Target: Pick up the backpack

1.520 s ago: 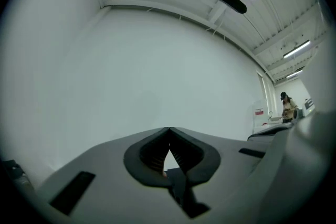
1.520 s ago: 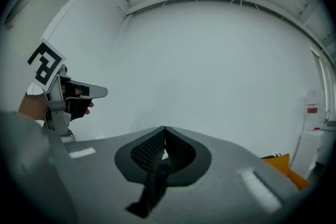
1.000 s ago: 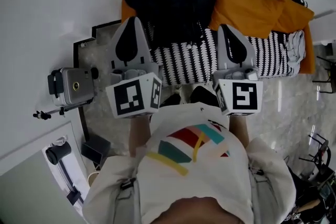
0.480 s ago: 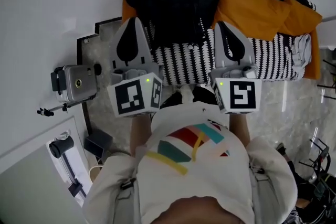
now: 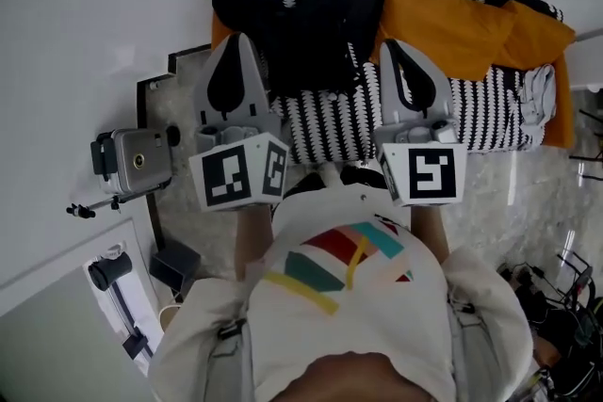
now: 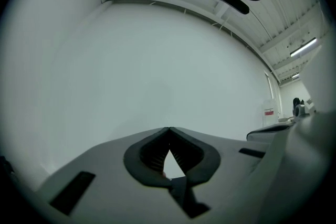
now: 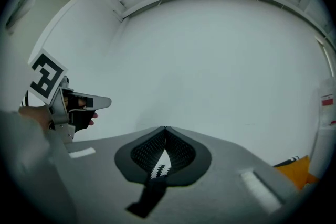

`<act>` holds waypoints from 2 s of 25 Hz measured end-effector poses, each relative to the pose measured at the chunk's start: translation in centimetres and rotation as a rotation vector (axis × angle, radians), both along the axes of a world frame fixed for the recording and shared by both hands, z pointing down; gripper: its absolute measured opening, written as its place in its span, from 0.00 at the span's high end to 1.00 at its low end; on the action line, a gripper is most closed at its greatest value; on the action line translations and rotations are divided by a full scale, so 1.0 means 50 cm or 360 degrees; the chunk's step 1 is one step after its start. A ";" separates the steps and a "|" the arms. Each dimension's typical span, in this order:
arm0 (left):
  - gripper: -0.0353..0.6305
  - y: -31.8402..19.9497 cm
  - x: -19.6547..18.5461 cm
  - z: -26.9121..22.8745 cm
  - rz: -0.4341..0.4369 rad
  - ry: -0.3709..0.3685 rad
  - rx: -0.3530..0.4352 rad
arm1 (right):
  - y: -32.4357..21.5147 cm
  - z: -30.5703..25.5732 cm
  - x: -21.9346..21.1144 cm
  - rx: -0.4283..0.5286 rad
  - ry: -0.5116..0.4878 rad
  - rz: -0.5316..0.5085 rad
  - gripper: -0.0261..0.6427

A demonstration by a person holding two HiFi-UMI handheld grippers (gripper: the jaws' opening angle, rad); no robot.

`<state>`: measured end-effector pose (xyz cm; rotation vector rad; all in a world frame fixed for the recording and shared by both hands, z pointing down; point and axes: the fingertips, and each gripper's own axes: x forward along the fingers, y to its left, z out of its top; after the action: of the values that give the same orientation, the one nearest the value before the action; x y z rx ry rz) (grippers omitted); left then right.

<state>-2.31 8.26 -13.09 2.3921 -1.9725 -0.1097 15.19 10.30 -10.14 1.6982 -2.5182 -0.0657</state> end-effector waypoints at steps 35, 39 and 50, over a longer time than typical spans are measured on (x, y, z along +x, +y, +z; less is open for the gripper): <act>0.93 -0.084 -0.055 -0.004 0.0181 -0.0064 0.0070 | -0.070 -0.032 -0.102 0.0086 0.0030 0.0070 0.95; 0.92 -0.126 -0.076 0.005 0.0167 -0.0136 0.0042 | -0.115 -0.019 -0.101 0.0060 0.0053 0.0102 0.95; 0.92 -0.267 -0.104 0.245 0.0064 -0.0086 -0.0201 | -0.267 0.135 -0.127 0.0012 0.0046 -0.0024 0.95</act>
<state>-7.51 -5.08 -0.85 2.3769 -1.8906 0.0794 8.85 -3.04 -3.42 1.6685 -2.5134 -0.1005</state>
